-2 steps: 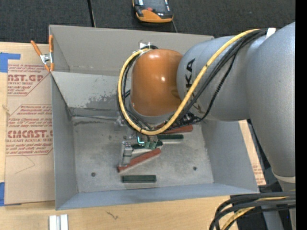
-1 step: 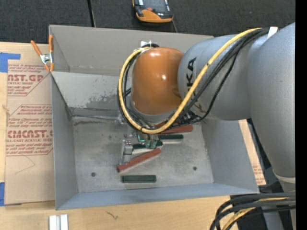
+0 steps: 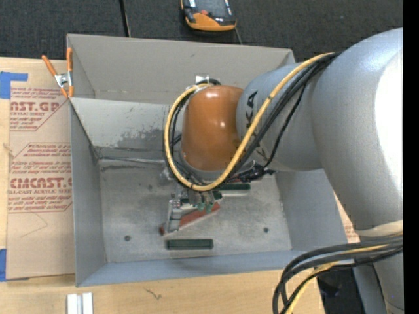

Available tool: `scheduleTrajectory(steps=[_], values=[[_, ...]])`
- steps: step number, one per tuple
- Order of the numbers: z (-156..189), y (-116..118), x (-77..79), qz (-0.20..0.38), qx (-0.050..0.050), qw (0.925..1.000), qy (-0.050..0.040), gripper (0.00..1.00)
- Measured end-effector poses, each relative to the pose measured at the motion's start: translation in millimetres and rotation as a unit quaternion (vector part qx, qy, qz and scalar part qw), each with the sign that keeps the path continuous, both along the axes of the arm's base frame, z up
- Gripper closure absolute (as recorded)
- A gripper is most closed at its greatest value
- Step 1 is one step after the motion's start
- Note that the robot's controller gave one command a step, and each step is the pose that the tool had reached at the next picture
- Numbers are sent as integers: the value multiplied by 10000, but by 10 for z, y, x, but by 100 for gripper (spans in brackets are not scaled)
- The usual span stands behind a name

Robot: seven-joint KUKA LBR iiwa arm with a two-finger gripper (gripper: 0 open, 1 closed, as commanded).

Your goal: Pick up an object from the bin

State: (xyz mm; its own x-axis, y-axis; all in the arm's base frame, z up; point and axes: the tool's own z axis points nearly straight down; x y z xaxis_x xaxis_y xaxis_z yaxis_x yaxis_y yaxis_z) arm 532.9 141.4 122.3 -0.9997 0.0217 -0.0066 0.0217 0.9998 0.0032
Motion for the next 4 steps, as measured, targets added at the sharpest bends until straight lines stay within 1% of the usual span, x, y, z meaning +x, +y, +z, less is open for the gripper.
scheduleTrajectory(steps=[1,2,3,4], values=[[-366,-502,-3,261,-13,9997,37,100],[-366,-502,-3,260,-12,9997,37,100],[30,-538,-40,287,-20,9996,80,100],[738,-462,196,293,-18,9996,39,100]])
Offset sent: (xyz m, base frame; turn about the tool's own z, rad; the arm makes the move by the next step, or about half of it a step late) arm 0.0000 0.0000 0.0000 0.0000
